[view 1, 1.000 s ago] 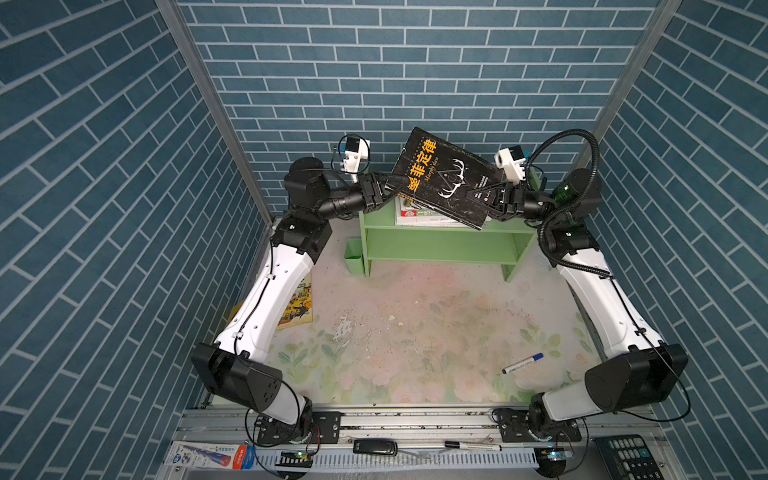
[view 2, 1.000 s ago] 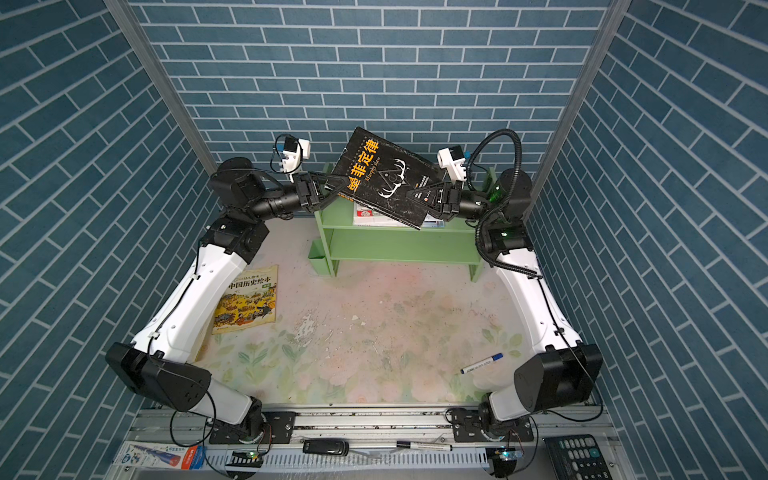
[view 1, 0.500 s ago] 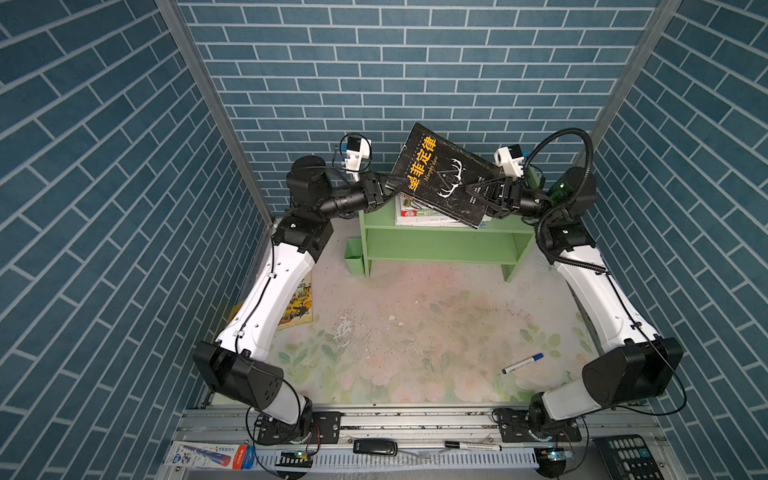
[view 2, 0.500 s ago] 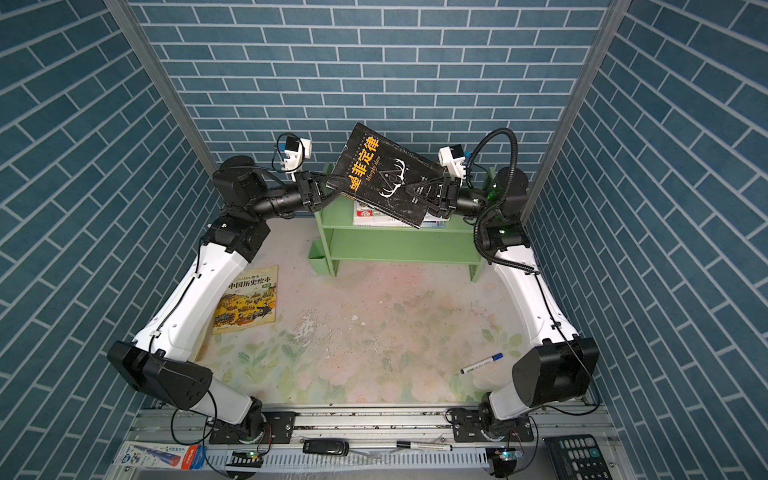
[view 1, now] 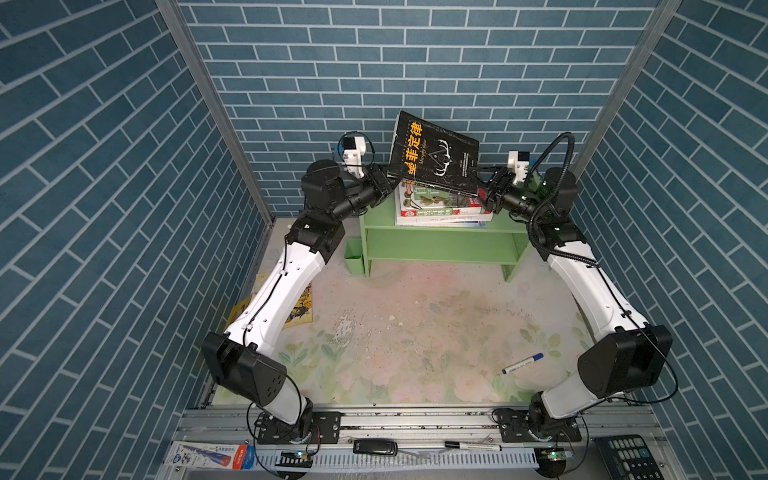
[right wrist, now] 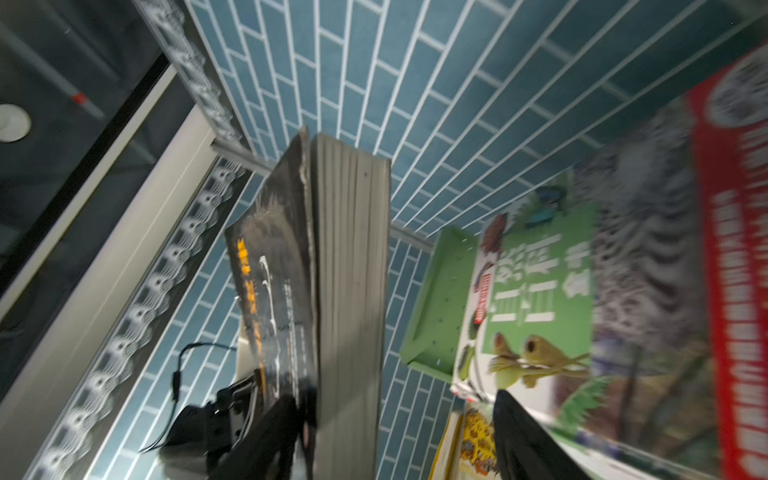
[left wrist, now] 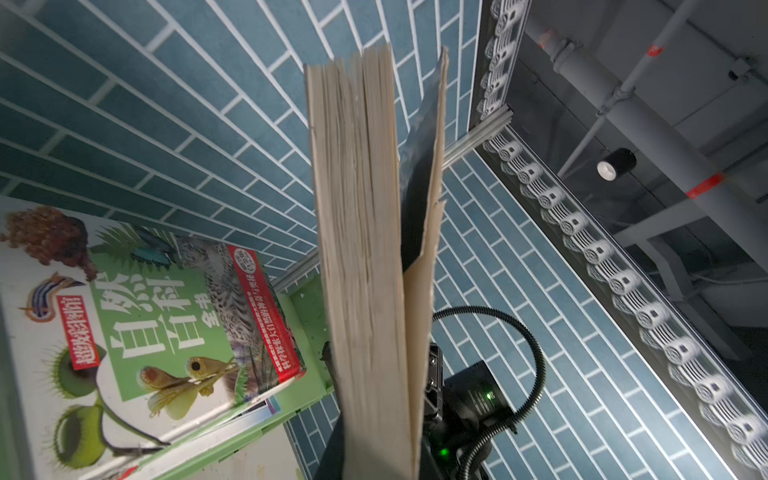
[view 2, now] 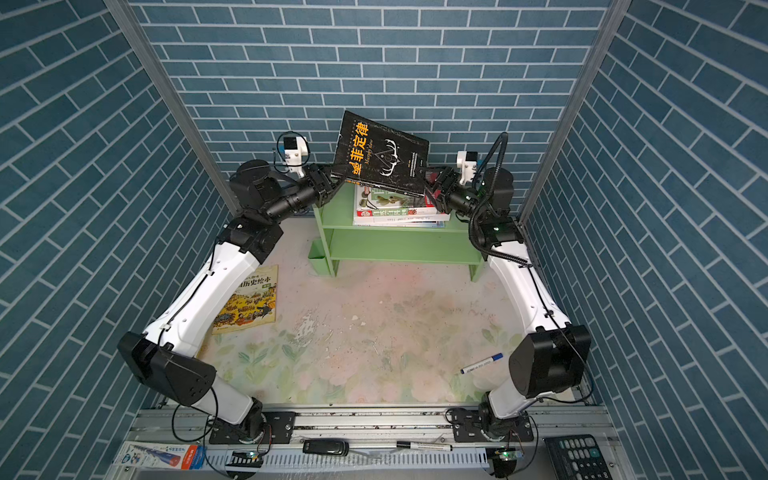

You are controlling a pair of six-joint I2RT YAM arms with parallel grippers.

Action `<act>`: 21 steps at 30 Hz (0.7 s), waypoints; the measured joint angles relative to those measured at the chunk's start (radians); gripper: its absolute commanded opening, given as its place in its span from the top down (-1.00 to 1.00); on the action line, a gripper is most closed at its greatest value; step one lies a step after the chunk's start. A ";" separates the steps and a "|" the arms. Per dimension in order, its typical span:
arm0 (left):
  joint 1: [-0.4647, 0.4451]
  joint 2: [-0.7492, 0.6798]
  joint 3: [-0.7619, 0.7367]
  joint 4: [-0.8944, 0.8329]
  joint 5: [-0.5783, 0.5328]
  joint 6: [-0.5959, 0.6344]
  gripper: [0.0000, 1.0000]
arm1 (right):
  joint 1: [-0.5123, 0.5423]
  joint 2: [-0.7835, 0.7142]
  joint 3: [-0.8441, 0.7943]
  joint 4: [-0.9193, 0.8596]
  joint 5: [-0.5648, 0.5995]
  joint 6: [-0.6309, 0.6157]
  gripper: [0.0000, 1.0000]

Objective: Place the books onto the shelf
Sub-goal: 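Lower the black book onto the encyclopedia with both grippers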

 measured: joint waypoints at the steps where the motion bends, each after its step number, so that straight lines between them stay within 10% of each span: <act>1: -0.009 0.015 0.012 -0.009 -0.023 0.001 1.00 | 0.000 -0.007 0.000 -0.038 0.045 -0.030 -0.49; 9: -0.077 0.162 0.112 -0.058 -0.154 0.007 1.00 | 0.000 -0.135 0.000 -0.225 0.365 -0.313 -0.49; 21: -0.108 0.238 0.124 -0.071 -0.231 -0.005 1.00 | 0.000 -0.136 0.003 -0.262 0.478 -0.505 -0.48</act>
